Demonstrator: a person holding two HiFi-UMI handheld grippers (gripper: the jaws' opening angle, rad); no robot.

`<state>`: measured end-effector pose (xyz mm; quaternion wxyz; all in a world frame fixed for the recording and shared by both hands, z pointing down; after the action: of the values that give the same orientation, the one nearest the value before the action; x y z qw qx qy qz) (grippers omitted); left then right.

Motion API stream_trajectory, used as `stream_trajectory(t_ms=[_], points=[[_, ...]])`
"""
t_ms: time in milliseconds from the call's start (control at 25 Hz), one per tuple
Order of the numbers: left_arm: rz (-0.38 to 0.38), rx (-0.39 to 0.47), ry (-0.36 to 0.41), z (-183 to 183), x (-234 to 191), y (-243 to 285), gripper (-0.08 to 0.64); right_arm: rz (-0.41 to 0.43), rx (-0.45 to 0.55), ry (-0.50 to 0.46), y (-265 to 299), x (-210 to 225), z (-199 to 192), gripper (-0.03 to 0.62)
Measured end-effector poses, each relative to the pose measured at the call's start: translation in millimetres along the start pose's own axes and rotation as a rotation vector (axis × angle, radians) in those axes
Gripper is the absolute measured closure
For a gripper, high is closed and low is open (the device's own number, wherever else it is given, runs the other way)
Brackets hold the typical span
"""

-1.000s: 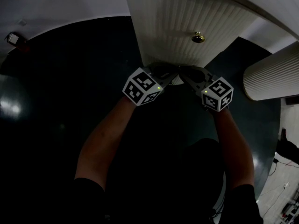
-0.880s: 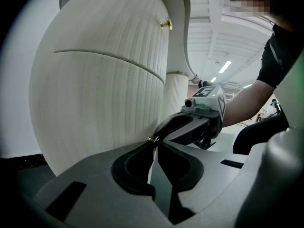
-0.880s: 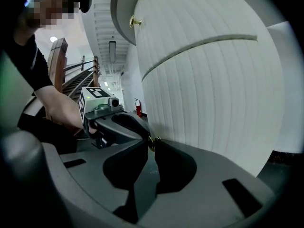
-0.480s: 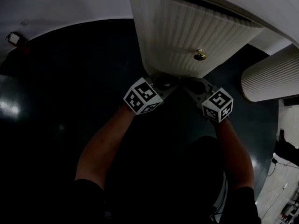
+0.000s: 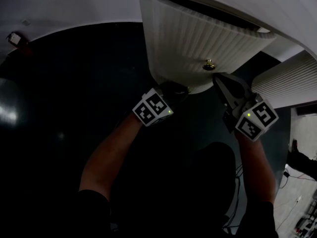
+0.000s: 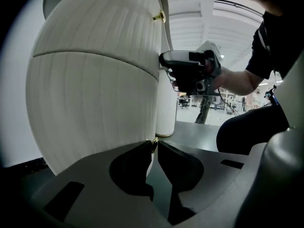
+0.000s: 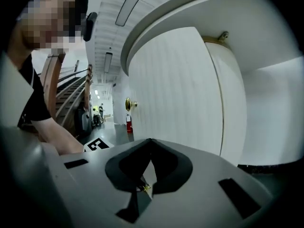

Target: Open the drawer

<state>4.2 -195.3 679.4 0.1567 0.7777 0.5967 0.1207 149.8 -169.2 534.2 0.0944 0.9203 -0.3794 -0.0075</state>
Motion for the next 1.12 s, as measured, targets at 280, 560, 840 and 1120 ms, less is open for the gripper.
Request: stream_trajectory(t_ms=[280,560,840,1120], points=[[0.024,-0.020,0.016,2,-9,1,0.522,-0.054,-0.008,0.053,10,4,2,0.577],[0.004,-0.004,0.007,0,-5,0,0.522,-0.121,-0.015,0.094,25,15,6,0.577],[-0.019,0.011,-0.016,-2,10,-4,0.520,-0.097,0.000,0.119,41,15,30,0.575],[-0.073,-0.012,0.007,-7,37,-17,0.520,0.019,-0.082,0.021,3,-30,6,0.575]])
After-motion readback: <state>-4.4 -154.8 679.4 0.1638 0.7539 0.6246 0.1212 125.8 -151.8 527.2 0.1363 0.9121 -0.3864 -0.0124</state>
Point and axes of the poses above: the fingertips, and each gripper's own axes: y forward along the fingers, x to its right, z out of its top, the point moved 7 cm from there along -y, backward along the fingers, and after that the axes turned 1 degree about z, right-handed, at the moved point
